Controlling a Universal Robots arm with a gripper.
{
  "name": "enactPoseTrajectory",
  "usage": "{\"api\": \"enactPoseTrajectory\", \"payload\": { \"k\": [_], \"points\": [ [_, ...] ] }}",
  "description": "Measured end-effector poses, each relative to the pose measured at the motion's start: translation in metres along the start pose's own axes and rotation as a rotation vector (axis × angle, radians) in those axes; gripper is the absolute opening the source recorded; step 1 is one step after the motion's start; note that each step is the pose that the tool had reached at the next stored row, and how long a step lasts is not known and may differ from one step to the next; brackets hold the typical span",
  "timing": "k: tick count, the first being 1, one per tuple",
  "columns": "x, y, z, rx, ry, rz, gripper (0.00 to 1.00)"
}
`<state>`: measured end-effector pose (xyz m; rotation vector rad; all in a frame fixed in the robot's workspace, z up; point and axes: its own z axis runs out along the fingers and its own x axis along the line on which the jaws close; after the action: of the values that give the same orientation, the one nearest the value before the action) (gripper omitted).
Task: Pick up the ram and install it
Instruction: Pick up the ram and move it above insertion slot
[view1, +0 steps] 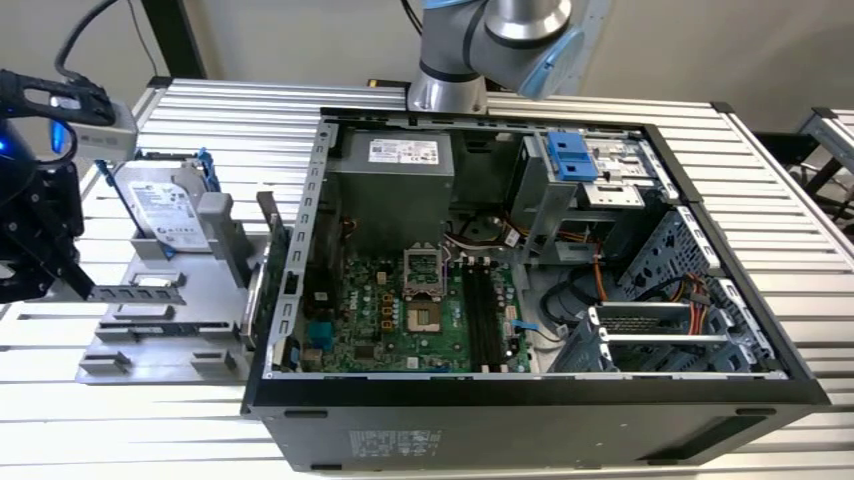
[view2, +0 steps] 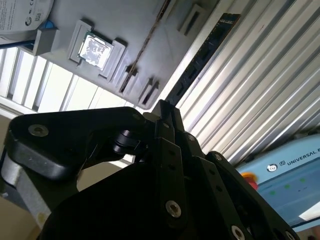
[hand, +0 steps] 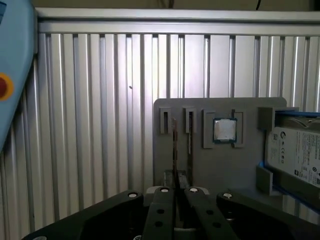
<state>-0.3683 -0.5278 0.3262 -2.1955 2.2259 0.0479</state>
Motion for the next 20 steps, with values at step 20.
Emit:
{"api": "enactPoseTrajectory", "payload": {
  "k": [20],
  "points": [
    [-0.0008, 0.0002, -0.0248, 0.0002, 0.0000, 0.000, 0.00]
  ]
}}
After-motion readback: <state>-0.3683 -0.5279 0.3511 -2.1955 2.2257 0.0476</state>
